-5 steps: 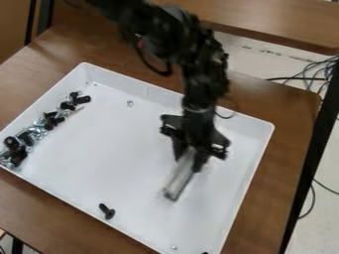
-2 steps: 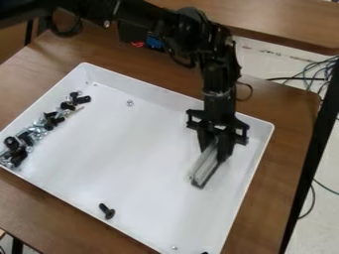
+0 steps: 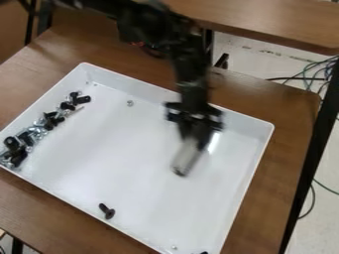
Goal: Sweep into pile
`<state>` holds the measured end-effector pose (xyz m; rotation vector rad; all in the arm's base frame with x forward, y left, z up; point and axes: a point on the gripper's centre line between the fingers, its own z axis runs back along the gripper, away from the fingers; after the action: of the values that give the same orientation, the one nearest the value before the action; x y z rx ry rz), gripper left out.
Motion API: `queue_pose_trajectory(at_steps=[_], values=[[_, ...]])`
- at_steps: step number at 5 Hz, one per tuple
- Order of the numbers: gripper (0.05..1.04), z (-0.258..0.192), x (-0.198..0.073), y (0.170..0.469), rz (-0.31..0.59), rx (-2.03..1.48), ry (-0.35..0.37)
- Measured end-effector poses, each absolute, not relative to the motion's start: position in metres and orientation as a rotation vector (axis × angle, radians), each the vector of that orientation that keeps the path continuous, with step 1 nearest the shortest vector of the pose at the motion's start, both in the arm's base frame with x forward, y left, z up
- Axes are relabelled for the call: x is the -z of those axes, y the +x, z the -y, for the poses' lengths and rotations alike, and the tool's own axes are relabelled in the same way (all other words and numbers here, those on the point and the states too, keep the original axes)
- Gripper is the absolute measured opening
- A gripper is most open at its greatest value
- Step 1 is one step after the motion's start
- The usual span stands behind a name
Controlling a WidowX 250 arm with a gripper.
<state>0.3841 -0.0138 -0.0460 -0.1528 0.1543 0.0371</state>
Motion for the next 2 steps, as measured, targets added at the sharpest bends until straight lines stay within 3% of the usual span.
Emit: queue_pose_trajectory(at_steps=[1, 2], values=[[0.353, -0.05, 0.046, 0.378, -0.151, -0.172, -0.134], [0.353, -0.079, 0.046, 0.375, -0.148, -0.247, -0.136]])
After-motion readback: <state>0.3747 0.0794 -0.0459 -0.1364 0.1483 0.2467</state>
